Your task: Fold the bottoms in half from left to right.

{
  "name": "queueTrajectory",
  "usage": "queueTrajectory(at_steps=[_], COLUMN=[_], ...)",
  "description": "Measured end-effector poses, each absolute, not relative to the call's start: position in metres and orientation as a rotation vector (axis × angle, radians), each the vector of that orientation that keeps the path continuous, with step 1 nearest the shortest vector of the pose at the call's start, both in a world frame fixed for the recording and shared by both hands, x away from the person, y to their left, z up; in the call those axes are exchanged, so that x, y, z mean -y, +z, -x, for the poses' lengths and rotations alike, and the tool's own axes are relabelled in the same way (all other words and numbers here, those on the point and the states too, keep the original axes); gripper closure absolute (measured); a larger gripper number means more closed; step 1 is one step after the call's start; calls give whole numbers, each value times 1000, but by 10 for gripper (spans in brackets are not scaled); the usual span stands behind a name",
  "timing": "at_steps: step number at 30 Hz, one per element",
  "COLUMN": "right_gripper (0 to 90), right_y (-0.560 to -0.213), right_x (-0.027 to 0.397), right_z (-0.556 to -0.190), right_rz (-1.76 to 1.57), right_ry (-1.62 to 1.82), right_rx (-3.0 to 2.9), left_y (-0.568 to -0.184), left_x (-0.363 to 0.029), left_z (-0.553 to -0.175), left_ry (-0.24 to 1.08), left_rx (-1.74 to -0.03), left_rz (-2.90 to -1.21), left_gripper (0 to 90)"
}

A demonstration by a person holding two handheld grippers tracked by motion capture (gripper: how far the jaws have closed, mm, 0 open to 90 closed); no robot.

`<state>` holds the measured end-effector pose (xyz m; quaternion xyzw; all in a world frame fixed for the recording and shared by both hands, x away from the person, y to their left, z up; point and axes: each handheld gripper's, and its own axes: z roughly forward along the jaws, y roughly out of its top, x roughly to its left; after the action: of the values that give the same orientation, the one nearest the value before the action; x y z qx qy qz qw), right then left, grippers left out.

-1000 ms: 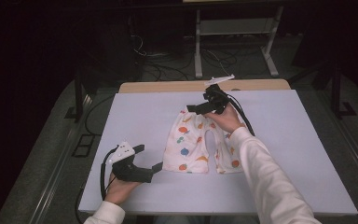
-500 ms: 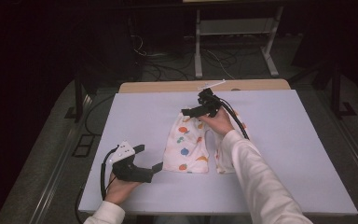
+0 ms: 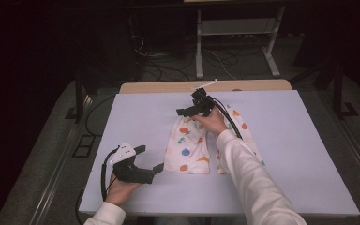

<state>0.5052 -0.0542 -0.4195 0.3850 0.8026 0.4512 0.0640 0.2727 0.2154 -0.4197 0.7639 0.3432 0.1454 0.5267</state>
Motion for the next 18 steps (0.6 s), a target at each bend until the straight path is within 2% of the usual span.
queueTrajectory(at_steps=[4,11,15,18], right_gripper=[38,133,156,211], right_y=[-421,-423,-424,-423], right_x=[53,50,48,45], right_z=[-508,-514,-516,-517], right_rz=[-1189,-1235,-1250,-1262], right_ry=[1369,1374,1338,1326], right_rx=[-2389,-2337,-2329,-2320], left_y=[-420,-420,-420,-420], left_x=[-216,-215,-215,-215], left_z=[-273,-273,-273,-273], left_ry=[347,345,344,343], left_rx=[-820,-819,-818,-817], left_rz=[-1826,-1825,-1827,-1826], left_gripper=[0,0,0,0])
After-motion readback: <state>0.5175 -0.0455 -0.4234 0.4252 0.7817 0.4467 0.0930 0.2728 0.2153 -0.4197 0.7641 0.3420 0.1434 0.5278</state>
